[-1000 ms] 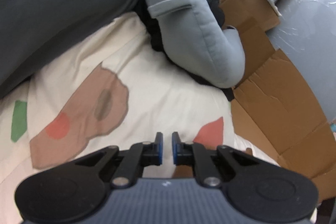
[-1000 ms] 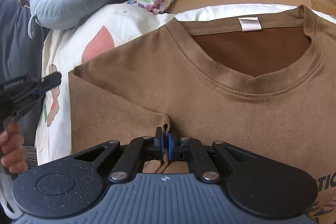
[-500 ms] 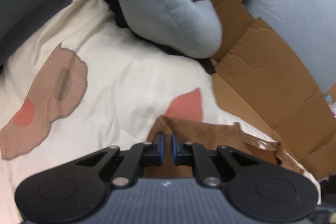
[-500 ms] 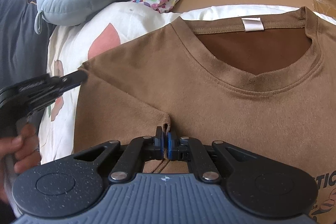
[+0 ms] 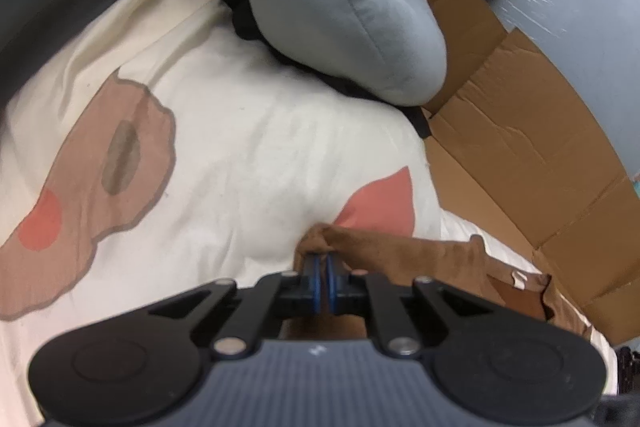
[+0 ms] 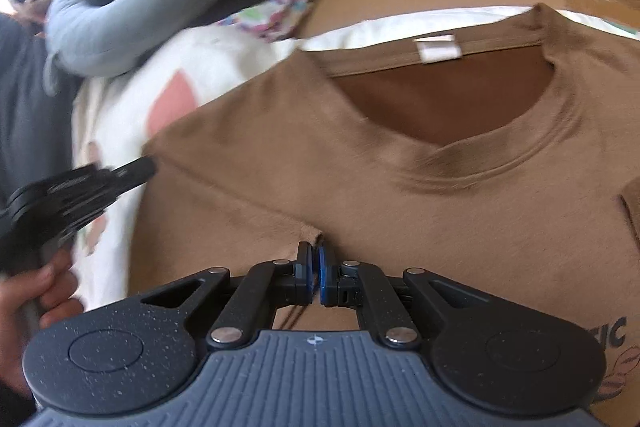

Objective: Fold clothes

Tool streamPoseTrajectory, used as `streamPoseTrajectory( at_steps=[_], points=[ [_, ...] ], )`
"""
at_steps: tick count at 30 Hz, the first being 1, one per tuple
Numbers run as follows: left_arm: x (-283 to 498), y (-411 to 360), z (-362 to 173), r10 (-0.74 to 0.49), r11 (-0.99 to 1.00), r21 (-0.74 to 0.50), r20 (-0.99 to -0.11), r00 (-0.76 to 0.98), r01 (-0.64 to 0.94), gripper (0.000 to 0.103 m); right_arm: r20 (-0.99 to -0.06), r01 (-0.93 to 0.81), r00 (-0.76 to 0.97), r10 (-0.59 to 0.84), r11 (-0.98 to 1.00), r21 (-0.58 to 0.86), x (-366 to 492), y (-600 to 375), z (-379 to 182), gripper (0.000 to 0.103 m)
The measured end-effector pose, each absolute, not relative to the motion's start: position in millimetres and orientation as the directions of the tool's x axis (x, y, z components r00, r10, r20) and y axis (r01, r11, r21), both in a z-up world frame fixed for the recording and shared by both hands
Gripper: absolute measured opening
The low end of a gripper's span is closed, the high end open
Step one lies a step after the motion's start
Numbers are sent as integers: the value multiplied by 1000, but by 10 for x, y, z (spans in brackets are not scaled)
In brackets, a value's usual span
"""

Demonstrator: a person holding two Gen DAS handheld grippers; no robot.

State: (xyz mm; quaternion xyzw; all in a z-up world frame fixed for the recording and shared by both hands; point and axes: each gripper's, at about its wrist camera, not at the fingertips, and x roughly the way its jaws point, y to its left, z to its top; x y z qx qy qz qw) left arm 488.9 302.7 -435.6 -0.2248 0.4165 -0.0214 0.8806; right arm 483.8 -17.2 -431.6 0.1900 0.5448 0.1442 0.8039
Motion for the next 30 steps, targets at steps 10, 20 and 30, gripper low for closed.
streamPoseTrajectory(
  at_steps=[10, 20, 30],
  points=[
    [4495, 3130, -4065, -216, 916, -384, -720, 659, -119, 16, -851, -94, 308, 425, 904, 418, 4866, -157, -4219, 4],
    [3690, 3133, -3952, -185, 905, -386, -735, 653, -178, 21, -848, -257, 292, 443, 890, 377, 4806, -103, -3990, 26],
    [3026, 3140, -3921, -189, 818, -499, -704, 685, -287, 36, -845, -414, 306, 439, 861, 297, 4620, 63, -3860, 26]
  ],
)
